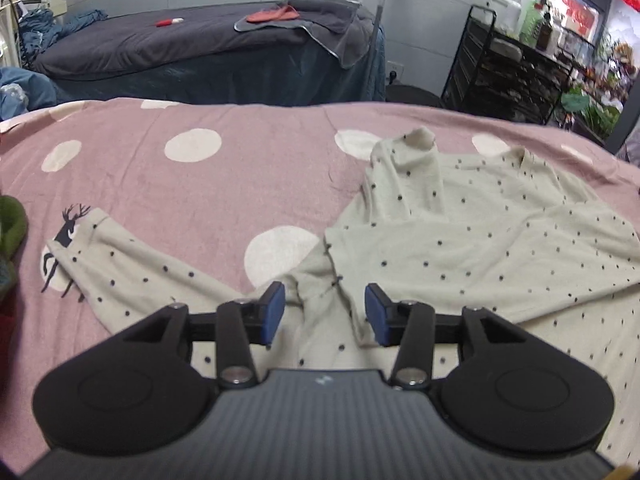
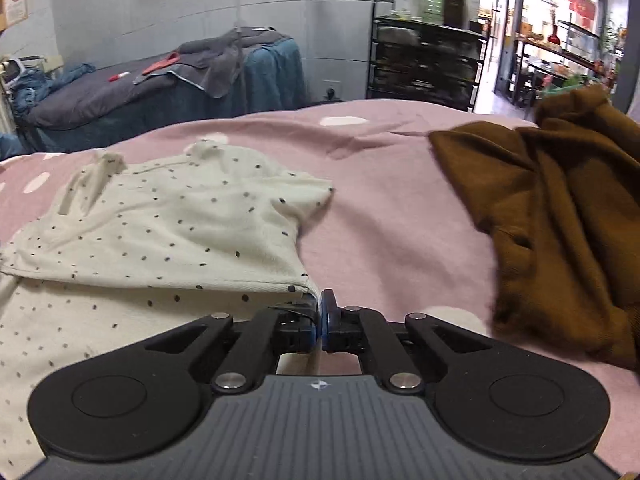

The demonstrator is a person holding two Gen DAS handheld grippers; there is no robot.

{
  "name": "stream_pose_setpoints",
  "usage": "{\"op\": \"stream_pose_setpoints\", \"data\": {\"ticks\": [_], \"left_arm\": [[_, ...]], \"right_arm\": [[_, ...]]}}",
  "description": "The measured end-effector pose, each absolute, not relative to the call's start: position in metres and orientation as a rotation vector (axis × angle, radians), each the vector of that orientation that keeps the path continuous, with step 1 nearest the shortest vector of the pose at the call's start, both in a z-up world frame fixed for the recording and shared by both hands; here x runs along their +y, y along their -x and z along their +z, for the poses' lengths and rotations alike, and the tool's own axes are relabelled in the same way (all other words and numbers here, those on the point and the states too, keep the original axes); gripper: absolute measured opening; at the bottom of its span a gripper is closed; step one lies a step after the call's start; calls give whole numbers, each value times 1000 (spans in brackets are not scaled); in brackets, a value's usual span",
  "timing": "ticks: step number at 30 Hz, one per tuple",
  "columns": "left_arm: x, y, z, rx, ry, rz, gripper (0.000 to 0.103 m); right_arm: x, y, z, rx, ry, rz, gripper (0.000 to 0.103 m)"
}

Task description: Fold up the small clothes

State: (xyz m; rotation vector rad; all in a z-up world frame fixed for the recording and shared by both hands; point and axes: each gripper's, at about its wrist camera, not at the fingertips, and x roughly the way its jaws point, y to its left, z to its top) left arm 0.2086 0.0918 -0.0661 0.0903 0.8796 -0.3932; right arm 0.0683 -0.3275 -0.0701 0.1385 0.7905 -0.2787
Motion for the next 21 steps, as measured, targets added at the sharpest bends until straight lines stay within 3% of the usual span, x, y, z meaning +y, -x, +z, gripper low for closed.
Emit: {"op": "stream_pose_setpoints", "data": {"ticks": [4,6,7,12,15,21], "left_arm": [[98,-201,-74,891,-134,-369,43],[115,-194,-70,873,-91,-349,45],[126,-191,-67,862,-71,-327,48],[165,-186,-61,856,-123,-234,52],[181,-186,-68,852,-136,-174,61],[211,-227,-93,910,85,-122,60]], "right_arm": [[-339,-64,-82,807,-215,-275,13],[-336,-62,-74,826,-216,-303,53],[-332,-56,-65,821,-217,-324,58],[-311,-32,-27,733,-185,-255,58],[-296,-35,-20,724,-239,-155,58],[-251,-42,-23,732,-261,-47,58]]}}
